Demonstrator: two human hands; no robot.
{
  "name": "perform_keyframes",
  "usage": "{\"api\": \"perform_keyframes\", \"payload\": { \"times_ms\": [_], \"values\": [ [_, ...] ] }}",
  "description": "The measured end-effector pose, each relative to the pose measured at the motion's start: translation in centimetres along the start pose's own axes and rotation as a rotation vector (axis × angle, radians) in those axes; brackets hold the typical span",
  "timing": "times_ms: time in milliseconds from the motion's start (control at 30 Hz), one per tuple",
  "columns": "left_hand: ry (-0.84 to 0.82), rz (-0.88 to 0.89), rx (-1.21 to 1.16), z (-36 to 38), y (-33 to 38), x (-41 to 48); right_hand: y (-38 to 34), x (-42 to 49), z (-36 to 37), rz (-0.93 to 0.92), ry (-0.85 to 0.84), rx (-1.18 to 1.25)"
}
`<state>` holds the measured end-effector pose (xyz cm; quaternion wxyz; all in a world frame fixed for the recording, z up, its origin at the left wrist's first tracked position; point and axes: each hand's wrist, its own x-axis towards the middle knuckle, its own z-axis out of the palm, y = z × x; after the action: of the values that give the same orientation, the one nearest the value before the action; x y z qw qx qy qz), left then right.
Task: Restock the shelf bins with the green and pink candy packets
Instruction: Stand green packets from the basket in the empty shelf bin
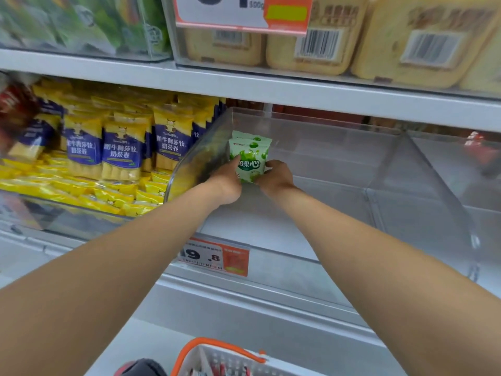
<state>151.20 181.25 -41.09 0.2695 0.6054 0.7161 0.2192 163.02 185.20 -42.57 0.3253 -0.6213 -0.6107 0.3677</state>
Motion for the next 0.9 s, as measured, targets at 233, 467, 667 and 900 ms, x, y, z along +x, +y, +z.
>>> {"api": "perform_keyframes", "payload": {
  "times_ms": [233, 467, 667, 900],
  "values": [
    [-0.007, -0.009, -0.083, 0.2, -0.2, -0.2, 0.4, 0.1, -0.9, -0.043, -0.137, 0.196],
    [0.012, -0.015, -0.13, 0.1, -0.1, -0.8, 0.7, 0.9, -0.6, -0.063, -0.156, 0.156],
    [0.041, 0.016, -0.128, -0.9, 1.1, -2.4, 0.1, 0.2, -2.7, 0.087, -0.092, 0.032],
    [0.112, 0.0, -0.194, -1.3, 3.0, -8.8, -1.0, -8.2, -7.7, -0.152, -0.165, -0.193]
  ]
}}
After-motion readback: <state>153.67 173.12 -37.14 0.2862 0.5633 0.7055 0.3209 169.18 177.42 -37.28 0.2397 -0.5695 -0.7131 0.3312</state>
